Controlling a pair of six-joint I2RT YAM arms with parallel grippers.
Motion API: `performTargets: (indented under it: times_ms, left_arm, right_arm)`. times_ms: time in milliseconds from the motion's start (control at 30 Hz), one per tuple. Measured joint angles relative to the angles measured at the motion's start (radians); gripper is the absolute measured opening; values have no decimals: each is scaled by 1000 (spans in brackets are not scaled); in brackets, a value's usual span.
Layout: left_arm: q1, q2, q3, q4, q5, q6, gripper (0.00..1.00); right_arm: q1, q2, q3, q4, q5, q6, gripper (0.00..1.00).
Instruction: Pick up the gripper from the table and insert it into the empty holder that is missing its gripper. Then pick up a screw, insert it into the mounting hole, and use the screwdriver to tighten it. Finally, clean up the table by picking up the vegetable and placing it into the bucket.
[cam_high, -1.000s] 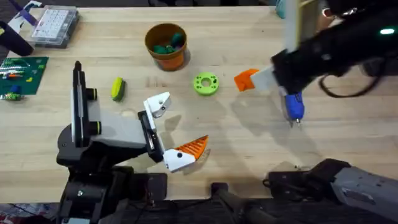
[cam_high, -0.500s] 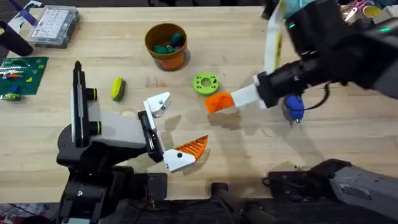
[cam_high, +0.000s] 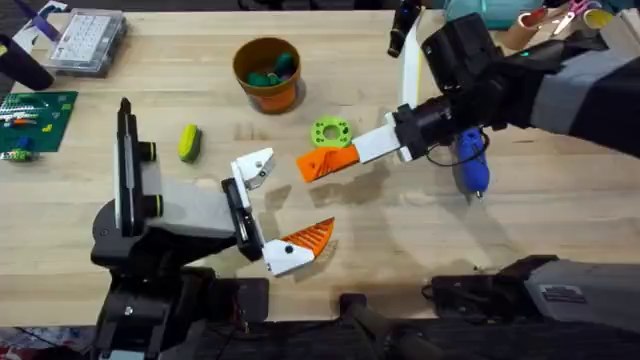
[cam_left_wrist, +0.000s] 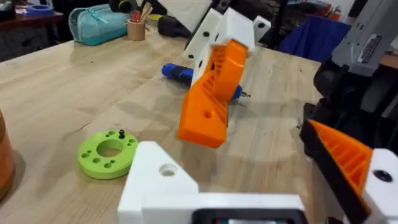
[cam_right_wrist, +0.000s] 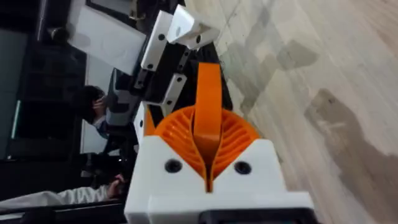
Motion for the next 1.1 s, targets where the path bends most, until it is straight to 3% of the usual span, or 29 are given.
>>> performTargets:
  times_ms: [333,1100]
  left_arm:
    - [0,0,0,0,0,0,990]
    - [0,0,0,0,0,0,990]
  right_arm:
    - [0,38,-1,47,-97,33,9]
    - [40,137,-1,202,-140,229,9]
